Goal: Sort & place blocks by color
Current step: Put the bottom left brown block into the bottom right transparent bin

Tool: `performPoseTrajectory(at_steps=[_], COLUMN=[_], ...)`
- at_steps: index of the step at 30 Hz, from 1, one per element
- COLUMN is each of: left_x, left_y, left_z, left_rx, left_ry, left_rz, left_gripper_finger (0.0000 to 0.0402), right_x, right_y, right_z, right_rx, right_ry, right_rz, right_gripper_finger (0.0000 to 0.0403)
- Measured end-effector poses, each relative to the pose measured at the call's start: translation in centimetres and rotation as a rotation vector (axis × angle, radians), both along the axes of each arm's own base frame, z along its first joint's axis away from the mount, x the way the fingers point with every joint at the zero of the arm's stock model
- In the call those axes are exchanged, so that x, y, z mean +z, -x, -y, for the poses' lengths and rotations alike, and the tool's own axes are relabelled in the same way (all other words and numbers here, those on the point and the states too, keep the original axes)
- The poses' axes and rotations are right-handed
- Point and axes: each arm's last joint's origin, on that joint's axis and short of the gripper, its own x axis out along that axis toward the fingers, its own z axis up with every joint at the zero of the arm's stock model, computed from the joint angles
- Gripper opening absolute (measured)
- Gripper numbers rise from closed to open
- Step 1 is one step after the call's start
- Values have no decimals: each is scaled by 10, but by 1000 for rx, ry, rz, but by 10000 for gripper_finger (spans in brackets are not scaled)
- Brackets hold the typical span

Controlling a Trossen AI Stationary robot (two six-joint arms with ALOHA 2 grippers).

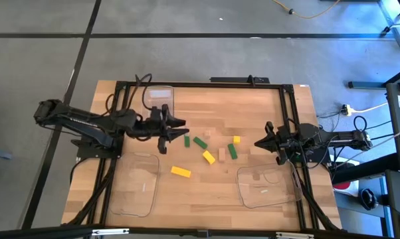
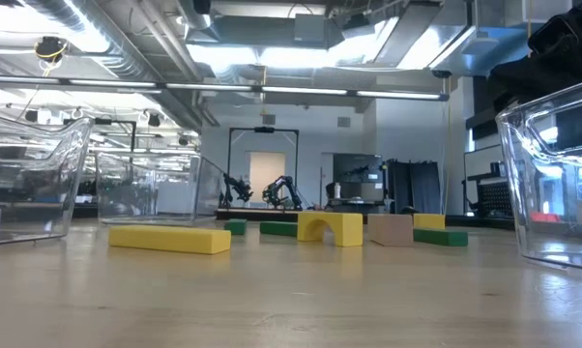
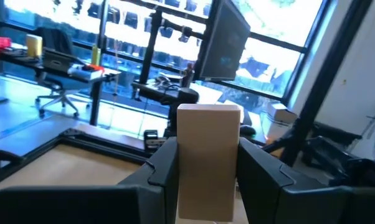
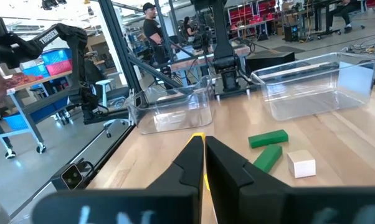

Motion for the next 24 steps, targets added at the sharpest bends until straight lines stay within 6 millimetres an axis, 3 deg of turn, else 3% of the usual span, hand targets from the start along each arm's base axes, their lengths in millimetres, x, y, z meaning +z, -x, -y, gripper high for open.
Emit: performPoseTrajectory(at_steps=[13,20,24], left_x=[0,-1,-1], left_y=[0,0,0], left_z=[0,-1,-1], left_rx=[20,24,24], left_ry=[3,1,0], left_rz=[-4,-7,-9], left_gripper_finger=[113,113,113], right_x=[4,47,63], right_y=[0,13,25], right_z=[0,4,7], right_rx=[0,42,10], right_ry=[3,-544,-537], right_rz=[46,444,662], right_gripper_finger=[21,21,21])
